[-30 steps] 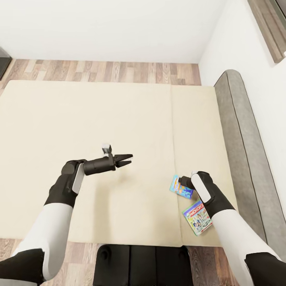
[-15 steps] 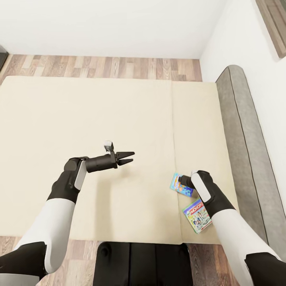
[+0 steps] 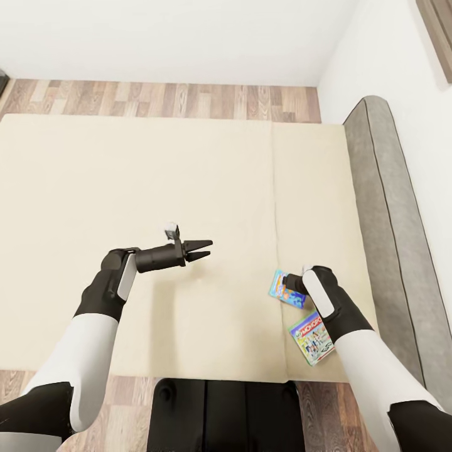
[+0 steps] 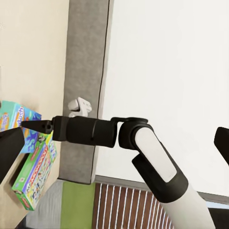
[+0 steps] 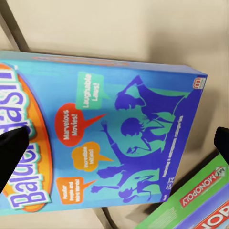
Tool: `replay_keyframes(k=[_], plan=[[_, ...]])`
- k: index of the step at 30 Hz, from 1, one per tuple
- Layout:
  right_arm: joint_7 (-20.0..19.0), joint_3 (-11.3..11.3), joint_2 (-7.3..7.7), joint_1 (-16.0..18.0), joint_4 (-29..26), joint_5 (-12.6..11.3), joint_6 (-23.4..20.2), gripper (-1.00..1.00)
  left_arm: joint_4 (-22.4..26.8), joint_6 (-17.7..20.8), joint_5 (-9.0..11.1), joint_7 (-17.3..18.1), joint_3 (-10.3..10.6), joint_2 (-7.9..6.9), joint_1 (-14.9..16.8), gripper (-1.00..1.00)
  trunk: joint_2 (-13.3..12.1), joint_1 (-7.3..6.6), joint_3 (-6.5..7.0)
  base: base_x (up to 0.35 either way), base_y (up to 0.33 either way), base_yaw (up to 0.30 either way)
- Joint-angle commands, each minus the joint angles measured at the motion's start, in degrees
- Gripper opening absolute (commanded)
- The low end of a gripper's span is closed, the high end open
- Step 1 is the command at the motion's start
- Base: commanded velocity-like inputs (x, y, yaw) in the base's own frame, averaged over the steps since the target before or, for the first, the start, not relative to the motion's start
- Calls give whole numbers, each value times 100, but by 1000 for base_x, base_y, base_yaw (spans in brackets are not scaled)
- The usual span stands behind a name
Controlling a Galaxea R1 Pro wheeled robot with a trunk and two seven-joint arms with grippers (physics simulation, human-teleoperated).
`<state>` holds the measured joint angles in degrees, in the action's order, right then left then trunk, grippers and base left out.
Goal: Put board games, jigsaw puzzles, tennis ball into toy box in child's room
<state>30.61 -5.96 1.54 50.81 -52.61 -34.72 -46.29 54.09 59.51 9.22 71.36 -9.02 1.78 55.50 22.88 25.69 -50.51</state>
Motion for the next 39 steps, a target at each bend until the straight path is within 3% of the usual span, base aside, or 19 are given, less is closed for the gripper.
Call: replay_keyframes(k=[1,39], plan=[[5,-18,4,-1,314,-141,233,100,-4,34,-11,18,-12,7,5,100,4,9,-9,0,0,0],[6,-19,8,-1,304,-141,234,100,-4,34,-13,18,-11,-20,5,100,4,9,-9,0,0,0]])
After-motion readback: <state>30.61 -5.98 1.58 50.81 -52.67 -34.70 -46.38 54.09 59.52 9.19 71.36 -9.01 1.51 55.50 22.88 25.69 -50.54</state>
